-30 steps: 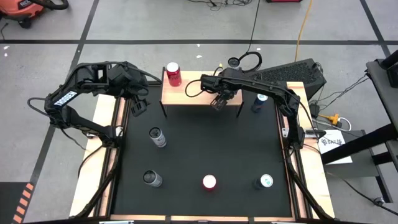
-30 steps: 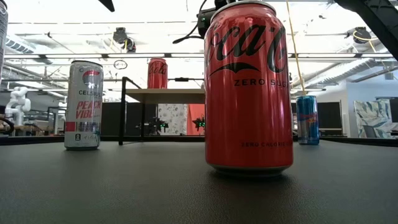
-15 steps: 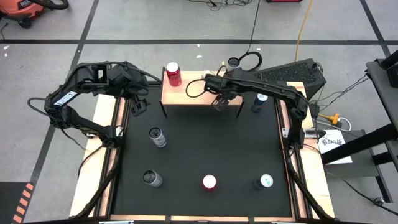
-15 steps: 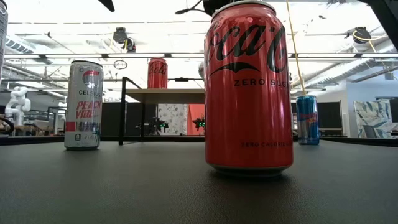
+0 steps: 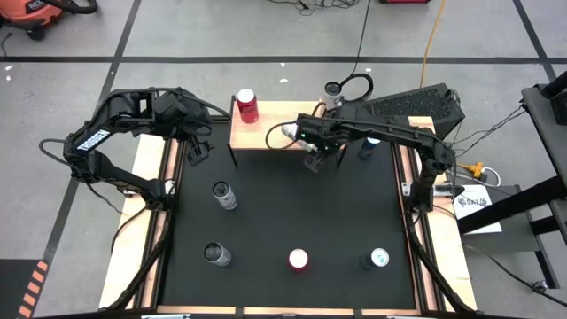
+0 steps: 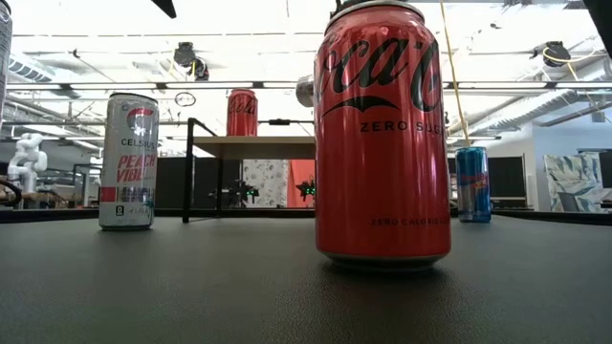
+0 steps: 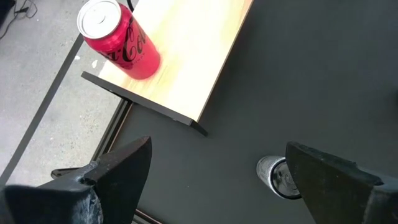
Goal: Place canned beverage on shelf
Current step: Put the top white yellow soda can on the shelf
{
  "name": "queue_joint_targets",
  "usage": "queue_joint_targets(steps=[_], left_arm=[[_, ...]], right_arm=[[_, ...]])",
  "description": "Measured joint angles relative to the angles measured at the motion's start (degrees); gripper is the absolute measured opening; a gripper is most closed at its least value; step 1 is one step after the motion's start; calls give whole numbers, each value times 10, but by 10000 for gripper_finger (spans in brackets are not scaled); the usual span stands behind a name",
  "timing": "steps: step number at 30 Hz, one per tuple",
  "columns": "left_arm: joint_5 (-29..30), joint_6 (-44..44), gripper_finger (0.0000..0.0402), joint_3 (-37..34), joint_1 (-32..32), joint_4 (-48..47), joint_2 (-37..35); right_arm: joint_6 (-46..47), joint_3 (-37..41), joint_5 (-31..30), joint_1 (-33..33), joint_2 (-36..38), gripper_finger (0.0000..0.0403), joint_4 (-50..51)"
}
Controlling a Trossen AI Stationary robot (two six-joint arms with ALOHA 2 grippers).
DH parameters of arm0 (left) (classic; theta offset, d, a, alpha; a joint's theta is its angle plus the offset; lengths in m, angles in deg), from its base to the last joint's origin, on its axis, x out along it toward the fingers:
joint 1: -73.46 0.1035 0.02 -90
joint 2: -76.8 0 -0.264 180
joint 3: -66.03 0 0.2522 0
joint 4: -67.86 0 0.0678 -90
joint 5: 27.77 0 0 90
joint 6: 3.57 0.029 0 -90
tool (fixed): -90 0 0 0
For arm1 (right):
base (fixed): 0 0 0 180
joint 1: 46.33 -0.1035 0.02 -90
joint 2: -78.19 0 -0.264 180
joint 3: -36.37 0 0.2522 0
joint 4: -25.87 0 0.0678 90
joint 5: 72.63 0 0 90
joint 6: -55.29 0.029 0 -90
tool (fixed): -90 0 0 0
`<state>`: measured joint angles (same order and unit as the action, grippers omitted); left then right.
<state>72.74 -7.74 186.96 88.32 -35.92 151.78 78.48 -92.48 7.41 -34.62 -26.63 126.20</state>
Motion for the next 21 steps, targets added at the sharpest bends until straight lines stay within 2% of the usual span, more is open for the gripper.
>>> queue_joint_targets(steps=[7, 13, 21], left_arm=[[0, 0, 373, 0, 0, 0, 0], [0, -2, 373, 0, 0, 0, 0], [0, -15, 373, 0, 0, 0, 0]], right_arm=[[12, 0, 14, -39, 0, 226, 31], [13, 0, 60, -61, 0, 226, 34], [41, 0, 74, -89, 0, 225, 34]])
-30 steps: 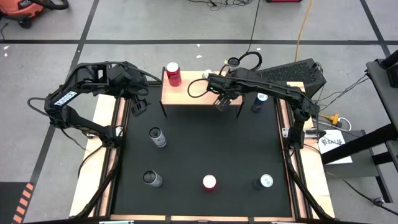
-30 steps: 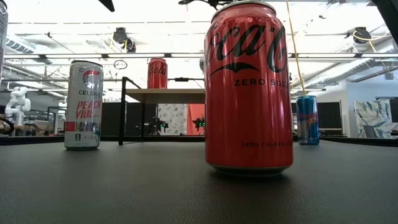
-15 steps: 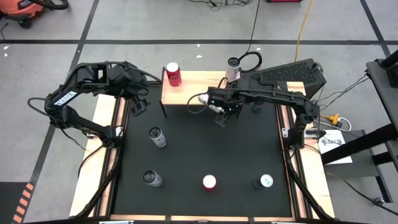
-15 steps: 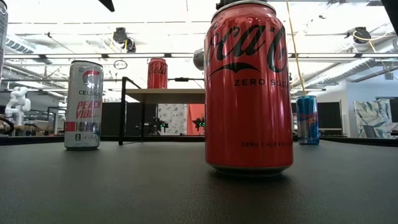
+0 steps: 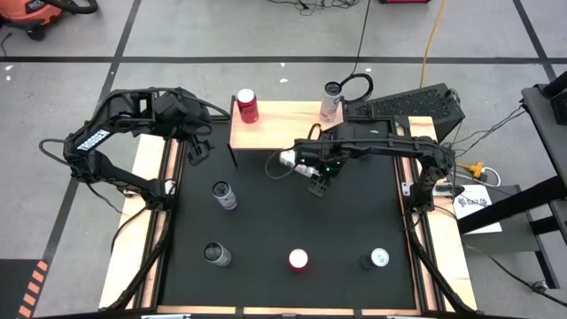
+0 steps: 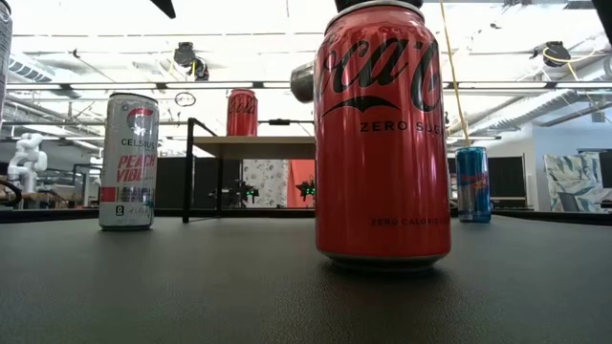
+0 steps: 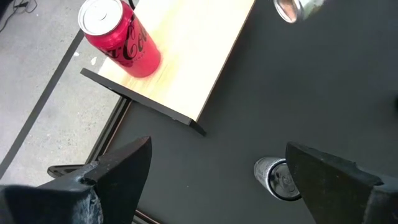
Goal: Place canned beverage on shelf
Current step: Put the top white yellow soda can on the shelf
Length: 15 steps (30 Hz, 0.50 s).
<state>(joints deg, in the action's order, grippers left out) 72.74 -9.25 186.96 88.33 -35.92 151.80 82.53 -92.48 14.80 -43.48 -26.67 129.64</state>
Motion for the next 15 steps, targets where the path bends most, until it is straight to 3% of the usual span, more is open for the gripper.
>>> queue_joint_targets(steps=[6, 12, 15], left_arm=[[0, 0, 373, 0, 0, 0, 0], [0, 0, 373, 0, 0, 0, 0], [0, 0, 373, 0, 0, 0, 0]], right_arm=[[19, 10, 12, -29, 0, 225, -2], [40, 78, -16, -58, 0, 225, 0], [46, 107, 13, -57, 0, 225, 0]])
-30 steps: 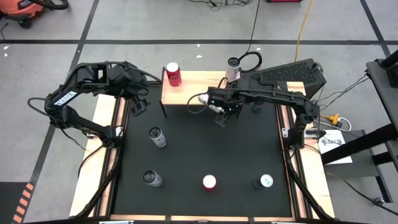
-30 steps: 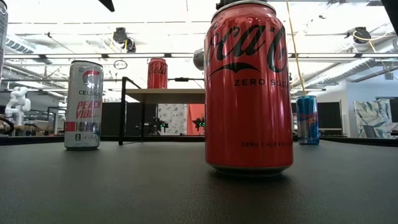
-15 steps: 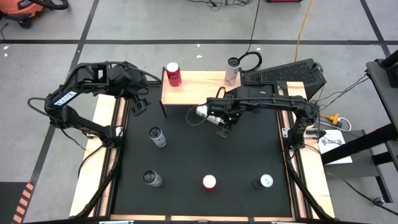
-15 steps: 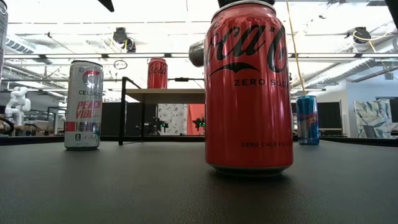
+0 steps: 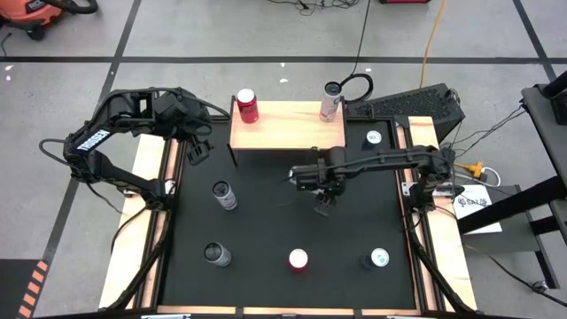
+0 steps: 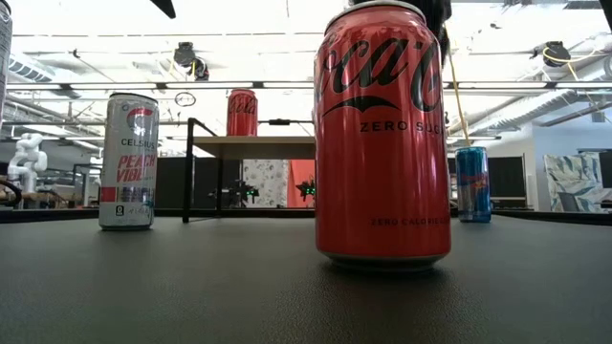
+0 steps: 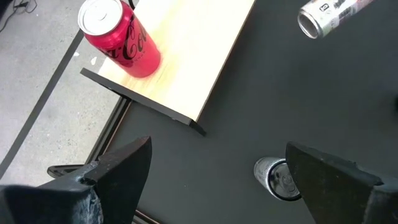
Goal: Place canned beverage on shelf
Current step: Put the top white yellow soda can on the shelf
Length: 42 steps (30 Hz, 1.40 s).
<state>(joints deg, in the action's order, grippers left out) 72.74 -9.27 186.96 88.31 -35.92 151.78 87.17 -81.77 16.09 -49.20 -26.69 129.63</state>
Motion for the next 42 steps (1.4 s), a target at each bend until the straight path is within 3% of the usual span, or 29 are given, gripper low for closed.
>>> queue_joint_targets(steps=[12, 27, 36, 42], left_arm=[[0, 1, 373, 0, 0, 6, 0], [0, 1, 373, 0, 0, 14, 0], [0, 1, 373, 0, 0, 14, 0], [0, 1, 373, 0, 0, 13, 0]], right_arm=[[1, 55, 147, 6, 0, 225, 0], [17, 55, 242, 6, 0, 225, 0], [2, 61, 224, 19, 0, 225, -2], [-11, 124, 216, 38, 0, 225, 0]])
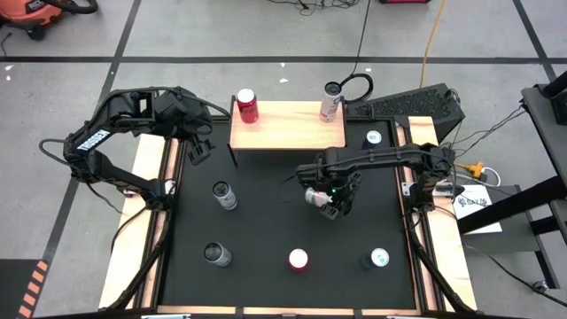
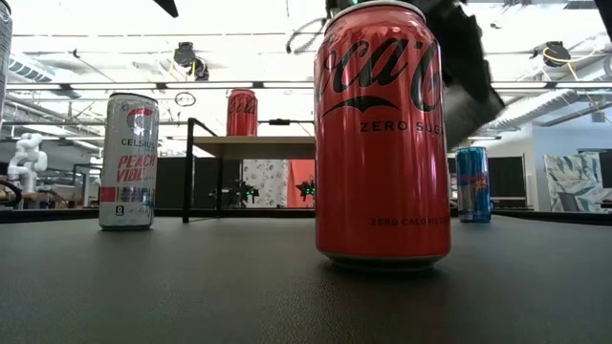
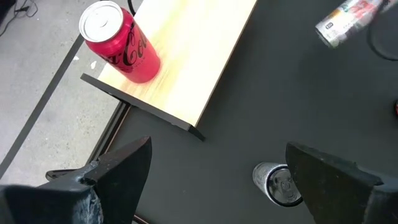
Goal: Place canned beverage on shelf
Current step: Put the top white yellow soda can on the shelf
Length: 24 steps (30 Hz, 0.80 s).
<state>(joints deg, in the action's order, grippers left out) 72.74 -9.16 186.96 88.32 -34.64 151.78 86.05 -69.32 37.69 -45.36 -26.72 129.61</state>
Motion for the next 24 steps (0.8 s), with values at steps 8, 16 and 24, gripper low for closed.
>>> queue_joint_targets(steps=[8, 16, 24], left_arm=[[0, 4, 373, 0, 0, -1, 0], [0, 3, 373, 0, 0, -1, 0], [0, 3, 373, 0, 0, -1, 0]], right_arm=[[-34, 32, 24, 2, 0, 231, -1], [-49, 32, 2, 2, 0, 240, -6], [-45, 32, -52, 2, 0, 235, -31]])
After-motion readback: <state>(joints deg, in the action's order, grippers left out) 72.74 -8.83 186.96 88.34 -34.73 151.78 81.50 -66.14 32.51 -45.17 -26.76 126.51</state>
